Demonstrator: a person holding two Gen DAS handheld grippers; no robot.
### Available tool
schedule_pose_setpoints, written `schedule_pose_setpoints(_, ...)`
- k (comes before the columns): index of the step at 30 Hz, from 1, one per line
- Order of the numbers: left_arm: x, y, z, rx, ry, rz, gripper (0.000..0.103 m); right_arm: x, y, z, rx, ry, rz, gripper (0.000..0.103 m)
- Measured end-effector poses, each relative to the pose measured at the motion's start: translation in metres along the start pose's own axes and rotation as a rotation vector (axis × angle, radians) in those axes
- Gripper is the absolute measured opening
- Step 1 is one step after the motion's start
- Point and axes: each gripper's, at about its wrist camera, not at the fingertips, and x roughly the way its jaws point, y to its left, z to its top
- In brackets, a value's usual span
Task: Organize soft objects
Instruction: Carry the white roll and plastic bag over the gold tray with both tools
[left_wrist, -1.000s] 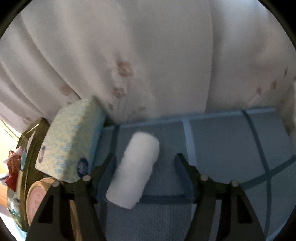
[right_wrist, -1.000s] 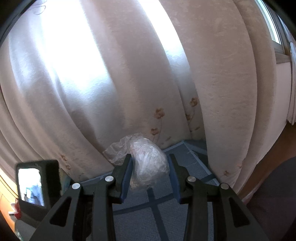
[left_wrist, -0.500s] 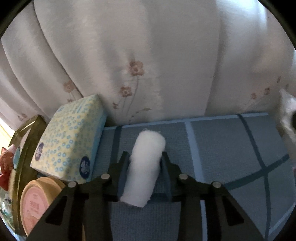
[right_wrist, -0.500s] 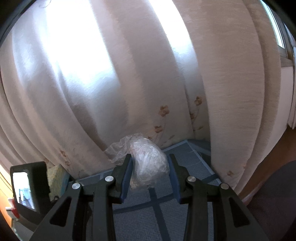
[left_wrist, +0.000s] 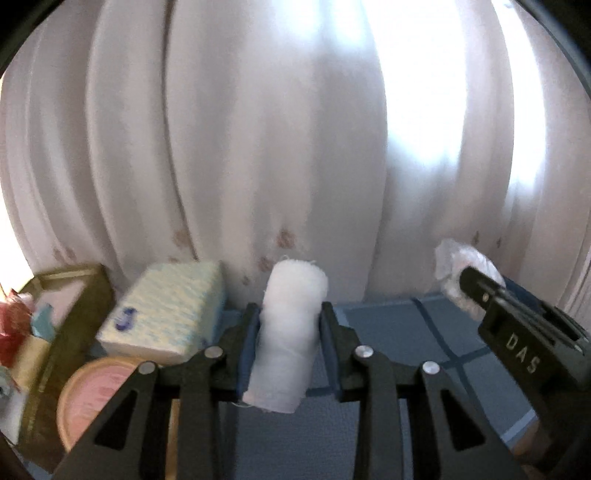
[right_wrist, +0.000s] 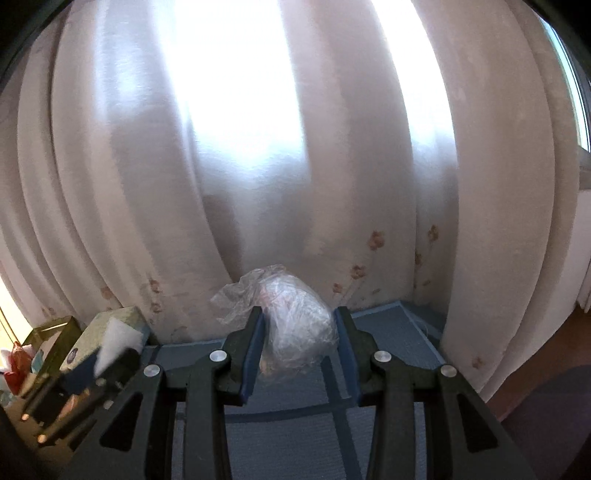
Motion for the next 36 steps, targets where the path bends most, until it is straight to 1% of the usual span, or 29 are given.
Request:
schedule_pose_setpoints(3,-0.008,0.004,-0.001,0.0,-0.034,0.002,0.031,-0.005,0.01,-0.004,-0.015,-0.023,-0.02,0.041)
schedule_pose_setpoints(6,-0.016,-0.001,0.0,0.002,-0.038,-0.001,0.031,-0.01,0.017,-0.007,-0.031,-0.044,-0.038,0.041)
schedule_pose_setpoints(7,-0.01,0.0,0.002,0.001,-0.042,-0.004,0.031,-0.012,0.02,-0.009,-0.034,-0.049,-0.044,0.041)
schedule_pose_setpoints(9,-0.014,0.003,0.0,0.002,-0.051,-0.005,0.031,-0.015,0.024,-0.011,-0.039,-0.058,-0.052,0.041)
schedule_pose_setpoints(12,-0.016,0.005,0.001,-0.007,-0.051,-0.004,0.031,-0.017,0.027,-0.015,-0.051,-0.045,-0.06,0.041)
schedule_pose_setpoints(13,-0.011,0.012,0.001,-0.011,-0.049,-0.004,0.031,-0.019,0.028,-0.016,-0.051,-0.045,-0.057,0.041)
schedule_pose_setpoints(16,-0.014,0.015,0.0,-0.017,-0.048,-0.007,0.031,-0.033,0.031,-0.021,-0.054,-0.073,-0.057,0.041)
schedule_pose_setpoints(26,-0.024,0.028,-0.007,-0.012,-0.067,-0.012,0.031,-0.061,0.059,-0.034,-0.161,-0.141,-0.077,0.041)
schedule_pose_setpoints(36,-0.037,0.037,-0.014,-0.019,-0.08,-0.03,0.031,-0.076,0.06,-0.041,-0.132,-0.157,-0.086,0.041)
